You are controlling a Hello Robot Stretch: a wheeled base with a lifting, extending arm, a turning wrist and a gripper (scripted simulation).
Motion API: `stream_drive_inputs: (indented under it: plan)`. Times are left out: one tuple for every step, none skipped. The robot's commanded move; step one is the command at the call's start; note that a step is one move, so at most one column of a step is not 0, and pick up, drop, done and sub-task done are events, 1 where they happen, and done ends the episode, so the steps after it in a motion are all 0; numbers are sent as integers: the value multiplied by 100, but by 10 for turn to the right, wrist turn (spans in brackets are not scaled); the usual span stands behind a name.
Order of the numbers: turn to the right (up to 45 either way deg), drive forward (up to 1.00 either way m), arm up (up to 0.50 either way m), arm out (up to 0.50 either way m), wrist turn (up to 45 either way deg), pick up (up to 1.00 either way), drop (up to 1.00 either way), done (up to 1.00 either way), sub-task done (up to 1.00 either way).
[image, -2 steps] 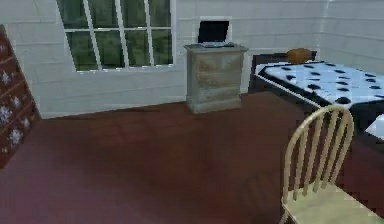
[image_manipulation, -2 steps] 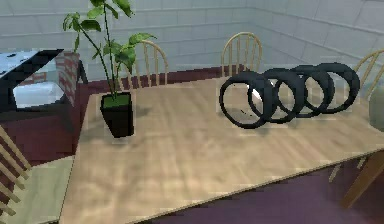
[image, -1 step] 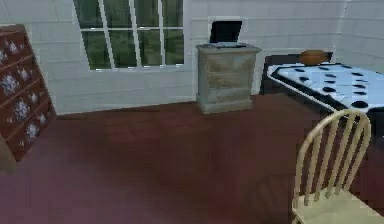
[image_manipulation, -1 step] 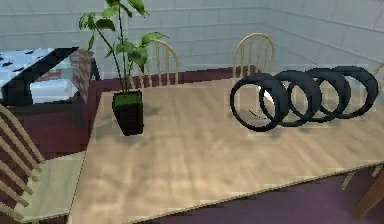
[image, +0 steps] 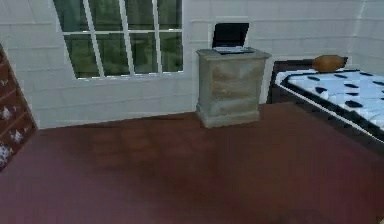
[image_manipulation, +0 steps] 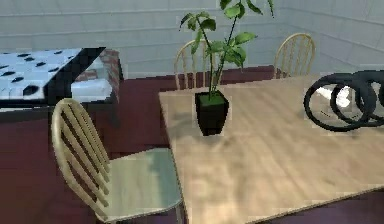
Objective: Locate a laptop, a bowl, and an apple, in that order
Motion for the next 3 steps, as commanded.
stream_drive_inputs:
  plan:
    - [30,0,0,0,0,0,0,0,0]
    - [0,100,0,0,0,0,0,0,0]
    - [30,0,0,0,0,0,0,0,0]
